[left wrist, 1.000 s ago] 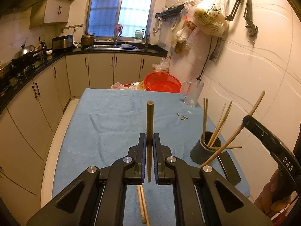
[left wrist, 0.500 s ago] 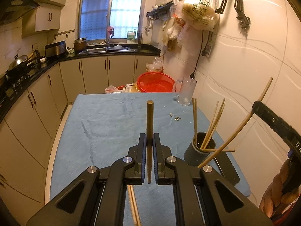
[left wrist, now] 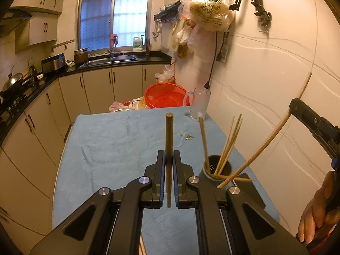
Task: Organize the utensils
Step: 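Lower both chopsticks into the black cup and open both tools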
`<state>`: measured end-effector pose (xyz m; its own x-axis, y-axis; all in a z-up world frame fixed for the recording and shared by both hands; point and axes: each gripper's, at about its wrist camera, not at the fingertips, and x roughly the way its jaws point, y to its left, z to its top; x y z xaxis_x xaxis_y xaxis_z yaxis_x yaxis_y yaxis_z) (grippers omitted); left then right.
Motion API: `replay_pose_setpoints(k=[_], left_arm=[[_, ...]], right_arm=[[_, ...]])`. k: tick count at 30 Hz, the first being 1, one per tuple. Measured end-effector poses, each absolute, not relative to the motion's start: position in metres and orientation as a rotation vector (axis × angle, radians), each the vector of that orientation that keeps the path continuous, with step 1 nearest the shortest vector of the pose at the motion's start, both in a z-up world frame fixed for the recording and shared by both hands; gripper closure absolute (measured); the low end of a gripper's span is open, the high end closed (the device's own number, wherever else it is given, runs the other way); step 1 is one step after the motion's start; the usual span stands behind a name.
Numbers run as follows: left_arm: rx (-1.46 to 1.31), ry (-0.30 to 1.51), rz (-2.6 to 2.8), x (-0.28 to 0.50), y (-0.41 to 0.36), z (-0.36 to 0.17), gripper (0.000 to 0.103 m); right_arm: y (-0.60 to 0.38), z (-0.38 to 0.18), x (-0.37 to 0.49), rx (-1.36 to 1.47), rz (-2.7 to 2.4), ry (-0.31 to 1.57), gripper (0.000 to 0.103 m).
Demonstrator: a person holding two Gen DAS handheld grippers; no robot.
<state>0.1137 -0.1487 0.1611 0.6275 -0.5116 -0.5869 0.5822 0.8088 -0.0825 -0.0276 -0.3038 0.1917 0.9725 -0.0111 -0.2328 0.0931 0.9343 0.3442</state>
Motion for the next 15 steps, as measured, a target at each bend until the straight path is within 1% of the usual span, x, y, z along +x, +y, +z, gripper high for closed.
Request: replay_pose_setpoints(k=[6, 15], left_arm=[[0.113, 0.617, -0.661, 0.116, -0.168, 0.175, 0.097], [0.09, 0.596, -0.72, 0.123, -0.197, 0.192, 0.097]], right_arm=[[-0.32, 0.203, -0.035, 0.36, -0.096, 0.193, 0.096], [-0.348, 0.204, -0.029, 0.361, -0.167, 0.19, 0.096]])
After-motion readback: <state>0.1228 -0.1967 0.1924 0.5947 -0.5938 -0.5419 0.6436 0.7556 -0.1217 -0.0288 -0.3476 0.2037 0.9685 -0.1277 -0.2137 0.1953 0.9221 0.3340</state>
